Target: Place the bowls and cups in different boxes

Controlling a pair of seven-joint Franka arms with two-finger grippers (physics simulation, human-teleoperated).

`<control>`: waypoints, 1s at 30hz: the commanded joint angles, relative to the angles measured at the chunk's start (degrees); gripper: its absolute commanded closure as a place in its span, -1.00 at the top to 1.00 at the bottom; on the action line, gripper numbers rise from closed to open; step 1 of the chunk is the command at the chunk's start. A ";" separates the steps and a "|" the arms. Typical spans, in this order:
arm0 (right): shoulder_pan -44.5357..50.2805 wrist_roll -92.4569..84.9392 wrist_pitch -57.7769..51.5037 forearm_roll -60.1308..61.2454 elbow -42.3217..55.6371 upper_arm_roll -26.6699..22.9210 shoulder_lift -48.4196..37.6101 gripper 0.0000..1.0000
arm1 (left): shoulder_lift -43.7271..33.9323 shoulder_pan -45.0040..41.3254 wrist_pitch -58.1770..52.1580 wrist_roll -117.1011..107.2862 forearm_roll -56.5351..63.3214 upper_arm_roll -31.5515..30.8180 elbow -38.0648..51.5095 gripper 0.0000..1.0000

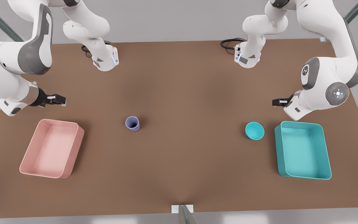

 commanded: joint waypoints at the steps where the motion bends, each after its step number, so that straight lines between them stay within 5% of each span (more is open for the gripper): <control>1: -0.16 -1.63 2.81 0.31 -0.10 -0.09 -0.04 1.00 | -0.06 0.00 1.94 -2.76 0.05 -0.01 0.02 1.00; 5: 2.73 -2.51 4.56 3.21 0.61 0.96 5.84 1.00 | 11.78 -12.56 12.20 -9.23 12.43 0.07 0.55 1.00; 8: 17.23 14.70 14.14 3.56 -0.36 0.96 12.09 1.00 | 24.11 -15.64 33.56 -14.62 17.98 1.22 0.11 1.00; 17: 20.32 26.31 50.26 6.90 -29.44 1.23 8.75 1.00 | 22.79 -14.76 39.99 -14.80 18.33 1.48 -15.62 1.00; 21: 20.50 26.31 52.12 9.18 -30.77 1.23 9.71 1.00 | 22.97 -14.85 39.99 -16.64 18.33 2.80 -17.56 1.00; 22: 20.41 26.31 52.12 9.80 -30.42 1.23 10.16 1.00 | 23.14 -14.85 40.26 -16.73 18.33 2.80 -17.56 0.73; 23: 20.41 26.31 52.12 9.80 -30.42 1.23 10.16 1.00 | 23.14 -14.85 40.35 -16.73 18.33 2.80 -17.47 0.12; 24: 20.41 26.31 52.12 9.89 -30.59 1.23 10.51 1.00 | 23.14 -14.85 40.26 -16.82 17.98 2.89 -17.38 -0.09; 27: 20.49 26.31 51.94 9.80 -31.21 1.23 10.60 1.00 | 23.14 -14.85 40.26 -17.43 17.89 2.89 -17.21 -0.57; 30: 21.20 26.23 51.94 9.89 -33.40 1.32 10.24 1.00 | 22.97 -15.29 40.17 -21.39 17.89 2.89 -17.12 -0.57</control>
